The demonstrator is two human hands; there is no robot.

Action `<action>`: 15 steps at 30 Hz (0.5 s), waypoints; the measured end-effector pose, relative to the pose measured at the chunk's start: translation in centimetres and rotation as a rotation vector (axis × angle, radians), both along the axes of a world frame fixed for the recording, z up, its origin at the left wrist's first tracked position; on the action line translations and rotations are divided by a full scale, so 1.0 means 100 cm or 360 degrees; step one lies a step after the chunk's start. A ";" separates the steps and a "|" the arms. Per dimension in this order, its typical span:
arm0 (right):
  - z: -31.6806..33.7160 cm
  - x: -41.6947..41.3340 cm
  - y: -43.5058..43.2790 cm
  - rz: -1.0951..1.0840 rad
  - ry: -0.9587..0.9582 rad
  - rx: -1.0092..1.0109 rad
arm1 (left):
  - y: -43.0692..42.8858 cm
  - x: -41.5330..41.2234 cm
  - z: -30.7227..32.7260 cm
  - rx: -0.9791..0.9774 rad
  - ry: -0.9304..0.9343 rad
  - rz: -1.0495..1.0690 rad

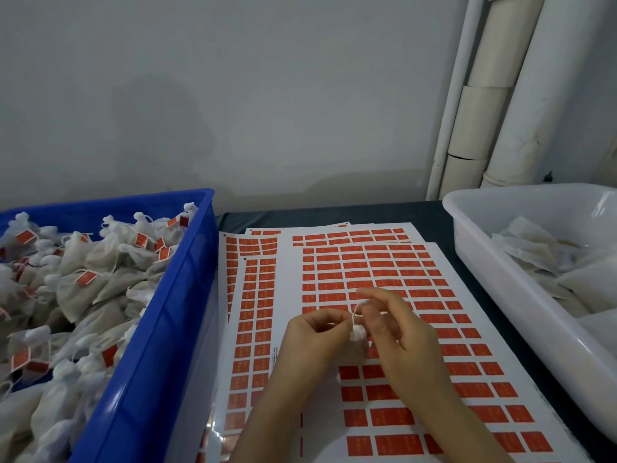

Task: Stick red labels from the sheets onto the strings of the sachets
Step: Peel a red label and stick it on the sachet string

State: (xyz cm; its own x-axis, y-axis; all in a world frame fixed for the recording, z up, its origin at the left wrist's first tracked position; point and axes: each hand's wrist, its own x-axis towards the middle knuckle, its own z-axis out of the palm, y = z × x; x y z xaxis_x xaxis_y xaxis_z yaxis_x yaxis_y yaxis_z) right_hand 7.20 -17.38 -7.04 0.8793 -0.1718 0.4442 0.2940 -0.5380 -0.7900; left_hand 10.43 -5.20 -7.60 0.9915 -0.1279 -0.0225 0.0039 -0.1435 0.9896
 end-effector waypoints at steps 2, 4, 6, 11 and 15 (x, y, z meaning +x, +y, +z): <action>-0.001 0.001 0.002 0.0071 0.0058 0.0000 | 0.001 0.001 -0.002 0.0013 -0.0035 0.0014; -0.002 0.002 0.004 0.0100 0.0094 -0.0027 | 0.001 0.002 -0.003 0.0049 -0.0064 -0.0005; -0.002 0.002 0.005 0.0080 0.0103 -0.0006 | 0.000 0.001 -0.004 0.0105 -0.0105 -0.0031; -0.005 0.003 0.002 0.0056 0.0149 0.0043 | -0.003 -0.001 -0.003 -0.0006 -0.0101 -0.0079; -0.007 0.005 -0.001 0.0112 0.0170 0.0074 | -0.004 -0.002 -0.001 -0.0196 -0.0097 -0.0101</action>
State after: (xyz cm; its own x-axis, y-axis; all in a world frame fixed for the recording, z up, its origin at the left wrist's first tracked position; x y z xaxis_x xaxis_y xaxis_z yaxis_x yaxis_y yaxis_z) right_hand 7.67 -17.43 -7.78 0.9317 -0.1264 0.3404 0.2425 -0.4811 -0.8425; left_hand 10.26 -5.58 -7.68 0.9804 -0.1884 0.0572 -0.0619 -0.0191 0.9979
